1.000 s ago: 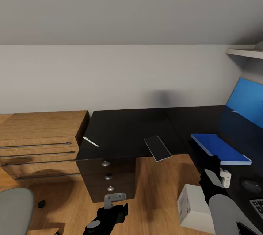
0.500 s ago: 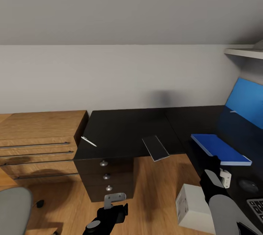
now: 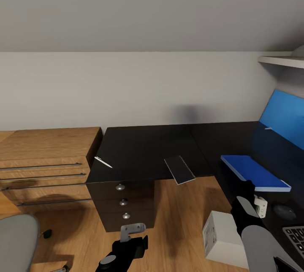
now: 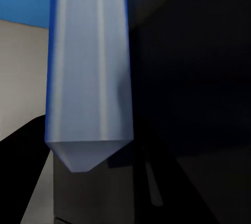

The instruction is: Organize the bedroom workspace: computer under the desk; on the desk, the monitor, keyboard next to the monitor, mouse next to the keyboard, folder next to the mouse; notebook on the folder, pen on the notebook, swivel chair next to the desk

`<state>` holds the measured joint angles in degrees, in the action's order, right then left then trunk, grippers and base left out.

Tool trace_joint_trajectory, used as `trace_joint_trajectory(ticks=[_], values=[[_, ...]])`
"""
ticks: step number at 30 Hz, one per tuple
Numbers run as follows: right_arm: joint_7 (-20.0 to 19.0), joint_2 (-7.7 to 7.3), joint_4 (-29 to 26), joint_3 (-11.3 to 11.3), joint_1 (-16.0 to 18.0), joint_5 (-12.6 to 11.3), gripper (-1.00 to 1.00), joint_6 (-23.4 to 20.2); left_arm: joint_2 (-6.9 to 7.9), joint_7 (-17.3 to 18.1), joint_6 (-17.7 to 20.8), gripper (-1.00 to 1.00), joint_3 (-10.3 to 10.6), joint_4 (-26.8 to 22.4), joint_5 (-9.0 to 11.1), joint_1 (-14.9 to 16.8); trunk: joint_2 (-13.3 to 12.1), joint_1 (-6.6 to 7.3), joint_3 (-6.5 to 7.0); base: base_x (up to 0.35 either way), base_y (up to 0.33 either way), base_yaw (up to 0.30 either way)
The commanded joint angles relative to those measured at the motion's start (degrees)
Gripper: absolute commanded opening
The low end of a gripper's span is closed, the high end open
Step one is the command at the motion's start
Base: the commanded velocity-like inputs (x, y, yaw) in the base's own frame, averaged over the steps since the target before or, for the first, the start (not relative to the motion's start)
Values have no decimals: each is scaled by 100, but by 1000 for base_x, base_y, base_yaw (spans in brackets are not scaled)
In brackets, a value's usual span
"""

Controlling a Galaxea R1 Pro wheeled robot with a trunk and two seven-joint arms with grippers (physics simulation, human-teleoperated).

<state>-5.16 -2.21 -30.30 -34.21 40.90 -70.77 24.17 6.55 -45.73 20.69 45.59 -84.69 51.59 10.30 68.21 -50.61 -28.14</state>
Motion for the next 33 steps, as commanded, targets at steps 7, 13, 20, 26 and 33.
trace_joint_trajectory(ticks=[7, 13, 20, 26, 33], values=[[-47, 1, 3, -7, 6, -59, -100, 9, 4, -41, 14, 100, 12, -11, 26, 7, 4, 0, -6, 4, 0, 0], [-40, 1, 0, -6, 6, -51, -100, 9, 6, -41, 14, 100, 12, -13, 26, 7, 4, 0, -6, 110, 0, 0], [-38, 1, -2, -6, 6, -51, -100, 9, 4, -41, 14, 100, 12, -13, 26, 7, 4, 0, -6, 7, 0, 0], [-30, 1, -2, -6, 6, -51, -100, 8, 11, -41, 14, 100, 6, -12, 26, 7, 4, 0, -6, 0, 0, 0], [-29, 1, -2, -6, 6, -48, 100, 9, 13, -41, 14, 100, 4, -19, 24, 7, 4, 0, -6, 0, 0, 0]])
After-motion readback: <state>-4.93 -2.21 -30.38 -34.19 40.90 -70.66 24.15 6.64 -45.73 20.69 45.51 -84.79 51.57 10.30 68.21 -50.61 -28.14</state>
